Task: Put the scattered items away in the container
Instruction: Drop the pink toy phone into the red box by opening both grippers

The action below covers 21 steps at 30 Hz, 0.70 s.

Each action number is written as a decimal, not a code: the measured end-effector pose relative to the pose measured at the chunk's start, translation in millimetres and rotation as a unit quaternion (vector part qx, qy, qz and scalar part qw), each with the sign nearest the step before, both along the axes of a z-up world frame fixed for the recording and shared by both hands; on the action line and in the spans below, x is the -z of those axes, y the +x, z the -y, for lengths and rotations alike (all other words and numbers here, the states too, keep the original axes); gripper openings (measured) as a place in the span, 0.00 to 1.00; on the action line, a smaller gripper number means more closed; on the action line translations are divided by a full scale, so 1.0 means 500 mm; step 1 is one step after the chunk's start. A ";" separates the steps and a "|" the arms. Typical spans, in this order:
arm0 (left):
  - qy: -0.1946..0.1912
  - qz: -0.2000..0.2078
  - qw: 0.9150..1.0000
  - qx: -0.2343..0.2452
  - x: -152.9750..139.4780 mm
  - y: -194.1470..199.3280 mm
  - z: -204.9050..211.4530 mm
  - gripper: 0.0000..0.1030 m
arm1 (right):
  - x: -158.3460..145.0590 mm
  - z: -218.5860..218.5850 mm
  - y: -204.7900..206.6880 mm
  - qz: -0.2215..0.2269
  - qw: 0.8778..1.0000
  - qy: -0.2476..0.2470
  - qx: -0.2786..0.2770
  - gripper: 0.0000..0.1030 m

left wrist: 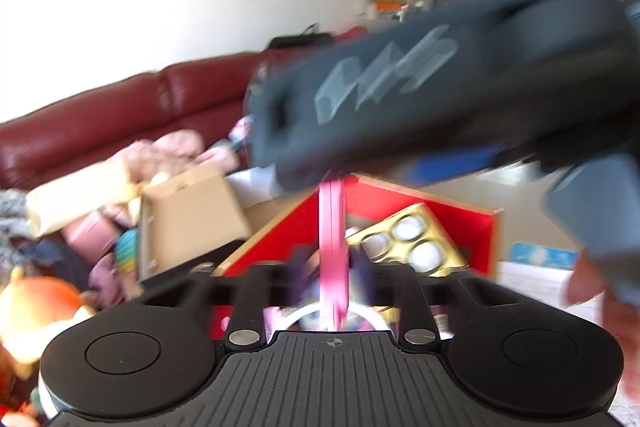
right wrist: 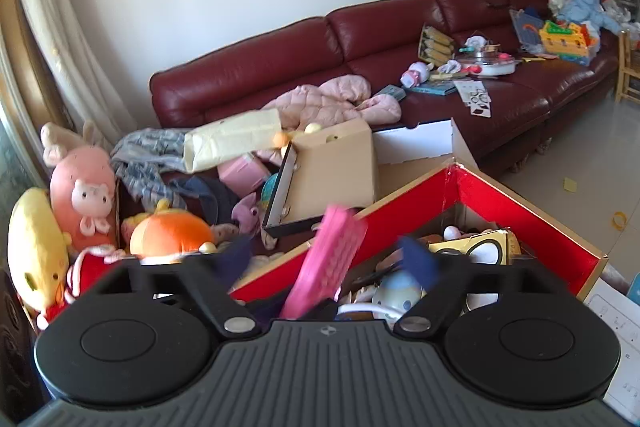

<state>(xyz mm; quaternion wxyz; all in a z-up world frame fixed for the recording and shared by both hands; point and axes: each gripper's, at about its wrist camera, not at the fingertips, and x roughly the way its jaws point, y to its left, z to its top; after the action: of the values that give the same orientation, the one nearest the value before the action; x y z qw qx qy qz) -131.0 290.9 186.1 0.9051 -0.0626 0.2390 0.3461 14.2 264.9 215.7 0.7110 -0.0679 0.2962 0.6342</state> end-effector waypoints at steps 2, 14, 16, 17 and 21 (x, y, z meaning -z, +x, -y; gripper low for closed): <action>-0.001 0.000 1.000 -0.018 0.008 -0.023 0.006 1.00 | 0.002 0.012 0.010 -0.011 1.000 0.010 0.003 0.90; -0.046 -0.038 0.998 0.013 0.056 -0.056 -0.031 1.00 | 0.048 0.022 0.043 -0.026 0.998 -0.058 0.017 0.96; -0.057 -0.052 0.997 0.016 0.065 -0.052 -0.037 1.00 | 0.056 0.022 0.049 -0.028 0.997 -0.068 0.019 0.97; -0.058 -0.061 0.996 0.018 0.070 -0.048 -0.039 1.00 | 0.060 0.023 0.051 -0.029 0.997 -0.073 0.020 0.97; -0.033 -0.090 0.995 0.009 0.085 -0.032 -0.033 1.00 | 0.073 0.025 0.055 -0.031 0.995 -0.093 0.019 0.97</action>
<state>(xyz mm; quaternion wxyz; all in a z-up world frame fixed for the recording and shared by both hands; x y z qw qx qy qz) -147.2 307.2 143.4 0.8804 -0.0587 0.3317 0.3338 41.7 252.6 179.2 0.7039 -0.1086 0.3770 0.5921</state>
